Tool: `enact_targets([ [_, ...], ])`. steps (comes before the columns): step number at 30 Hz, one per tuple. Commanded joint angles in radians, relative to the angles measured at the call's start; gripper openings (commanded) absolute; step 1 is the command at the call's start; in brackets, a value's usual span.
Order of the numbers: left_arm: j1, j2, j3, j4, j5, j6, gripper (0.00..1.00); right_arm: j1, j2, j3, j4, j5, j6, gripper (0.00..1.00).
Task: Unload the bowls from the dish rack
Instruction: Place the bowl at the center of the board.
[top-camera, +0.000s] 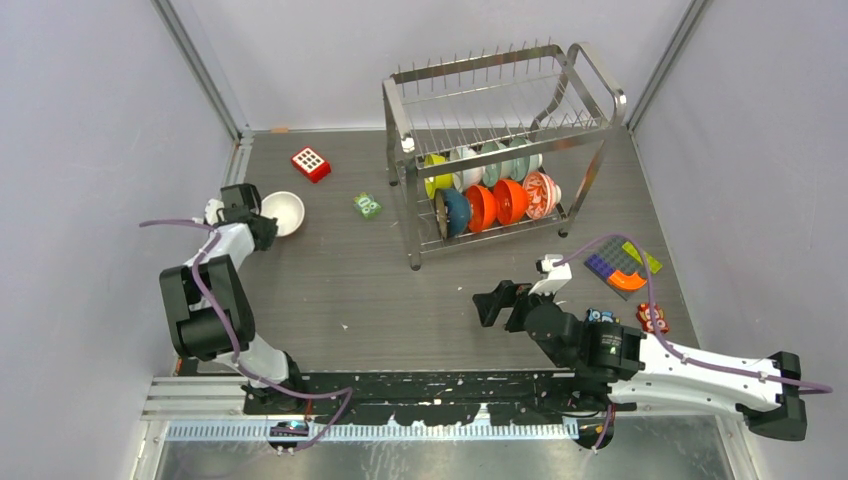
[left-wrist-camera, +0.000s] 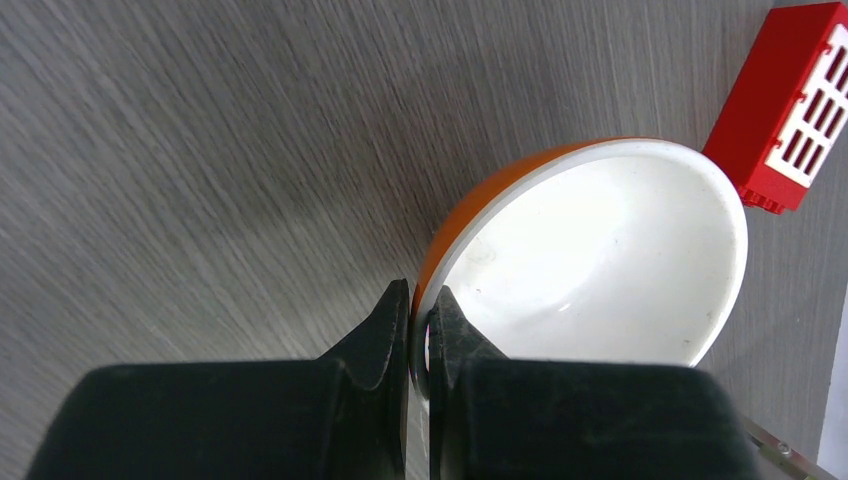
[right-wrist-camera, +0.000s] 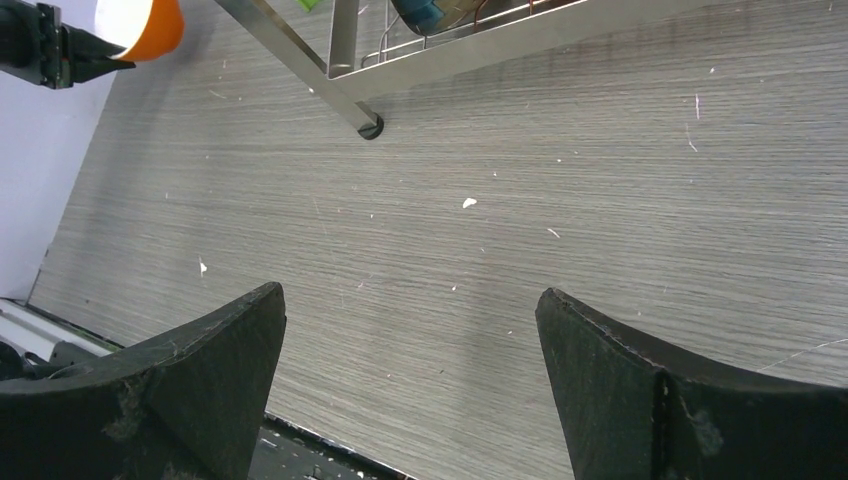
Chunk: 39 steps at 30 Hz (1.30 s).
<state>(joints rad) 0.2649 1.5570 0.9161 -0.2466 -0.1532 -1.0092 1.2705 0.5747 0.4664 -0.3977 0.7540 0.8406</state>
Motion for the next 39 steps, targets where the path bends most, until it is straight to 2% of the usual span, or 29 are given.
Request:
enact_targets([
  [1,0.007,0.043,0.07,0.055,0.029,-0.05,0.0,0.001,-0.001,0.026,0.053,0.039,-0.008,0.99],
  [14,0.008,0.106,0.171,-0.067,-0.013,-0.041,0.0,0.001,-0.024,-0.012,0.135,0.038,-0.025,0.99],
  [30,0.007,0.147,0.224,-0.177,-0.026,-0.027,0.0,0.001,0.034,0.005,0.139,0.036,-0.016,0.99],
  [39,0.007,0.167,0.215,-0.159,-0.002,0.002,0.12,0.001,0.017,0.002,0.116,0.055,-0.011,0.99],
])
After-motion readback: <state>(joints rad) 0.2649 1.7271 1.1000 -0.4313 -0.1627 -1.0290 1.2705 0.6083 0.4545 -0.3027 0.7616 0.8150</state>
